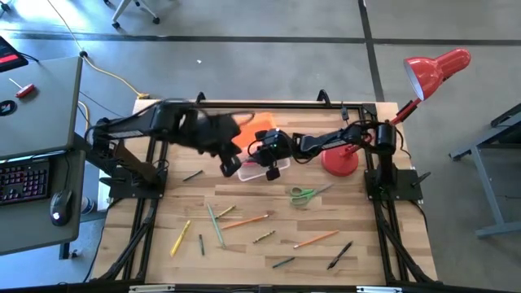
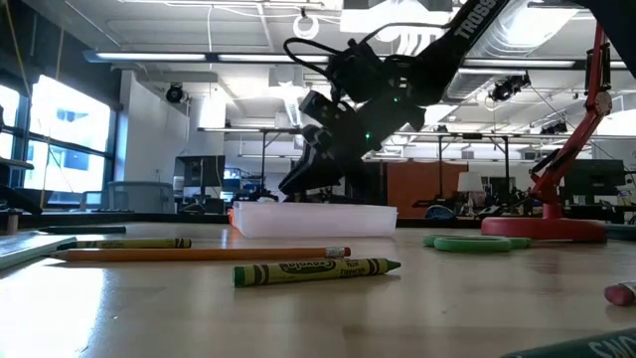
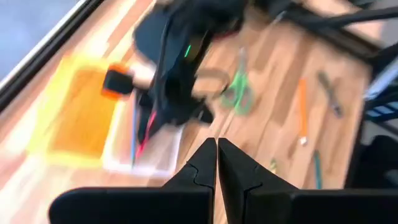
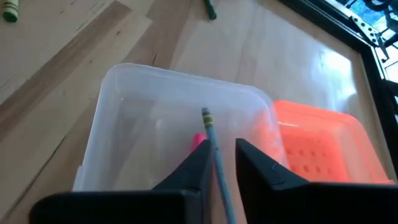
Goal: Pick & place school supplies into a supply box
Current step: Put the yellow pen into the orange supply box
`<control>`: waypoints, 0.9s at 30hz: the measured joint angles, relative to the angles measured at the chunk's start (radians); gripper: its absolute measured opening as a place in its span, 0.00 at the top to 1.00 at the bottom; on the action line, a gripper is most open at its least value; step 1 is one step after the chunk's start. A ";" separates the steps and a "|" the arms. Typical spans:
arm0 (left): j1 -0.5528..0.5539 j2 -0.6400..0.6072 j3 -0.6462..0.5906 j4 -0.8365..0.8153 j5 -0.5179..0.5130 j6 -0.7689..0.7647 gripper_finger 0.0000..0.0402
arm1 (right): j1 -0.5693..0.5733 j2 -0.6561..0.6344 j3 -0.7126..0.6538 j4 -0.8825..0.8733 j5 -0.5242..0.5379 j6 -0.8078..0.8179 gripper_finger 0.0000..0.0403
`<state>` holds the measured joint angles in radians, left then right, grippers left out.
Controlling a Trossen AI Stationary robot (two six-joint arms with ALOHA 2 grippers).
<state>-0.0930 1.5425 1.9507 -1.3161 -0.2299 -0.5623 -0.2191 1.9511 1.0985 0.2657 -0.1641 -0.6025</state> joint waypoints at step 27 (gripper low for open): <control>-0.876 0.001 -0.925 0.405 0.026 -1.734 0.88 | -0.003 0.000 0.000 -0.011 -0.007 0.052 0.75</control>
<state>-0.9692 1.5433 1.0259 -0.9108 -0.2039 -2.2961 -0.2226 1.9511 1.0985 0.2546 -0.1715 -0.5503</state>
